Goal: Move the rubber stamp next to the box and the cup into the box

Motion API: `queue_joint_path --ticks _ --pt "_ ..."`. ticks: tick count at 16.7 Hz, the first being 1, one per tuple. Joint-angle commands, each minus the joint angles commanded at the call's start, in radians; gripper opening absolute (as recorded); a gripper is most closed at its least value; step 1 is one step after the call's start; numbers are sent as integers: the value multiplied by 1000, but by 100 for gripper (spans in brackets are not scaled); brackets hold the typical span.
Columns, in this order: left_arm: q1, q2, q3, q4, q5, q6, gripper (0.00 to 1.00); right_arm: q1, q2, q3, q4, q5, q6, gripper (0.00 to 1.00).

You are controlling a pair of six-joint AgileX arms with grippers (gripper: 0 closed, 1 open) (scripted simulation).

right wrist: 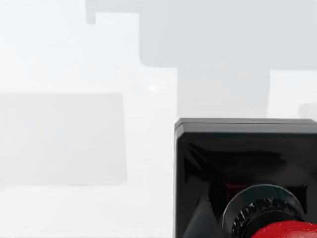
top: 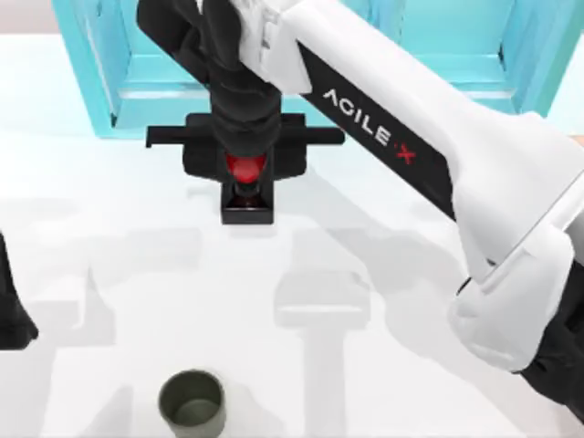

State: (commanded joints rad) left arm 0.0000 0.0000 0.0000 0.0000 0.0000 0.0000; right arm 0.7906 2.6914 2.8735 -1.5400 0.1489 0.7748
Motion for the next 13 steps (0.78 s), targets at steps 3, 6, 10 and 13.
queue_joint_path --ticks 3,6,10,13 --pt "0 0 0 0 0 0 100 -34 -171 -286 83 -6 -25 0" --pt "0 0 0 0 0 0 100 -65 -325 -544 157 -11 -47 0" --pt "0 0 0 0 0 0 100 -91 -463 -747 222 -15 -68 0" --pt "0 0 0 0 0 0 100 -97 -492 -788 235 -16 -72 0"
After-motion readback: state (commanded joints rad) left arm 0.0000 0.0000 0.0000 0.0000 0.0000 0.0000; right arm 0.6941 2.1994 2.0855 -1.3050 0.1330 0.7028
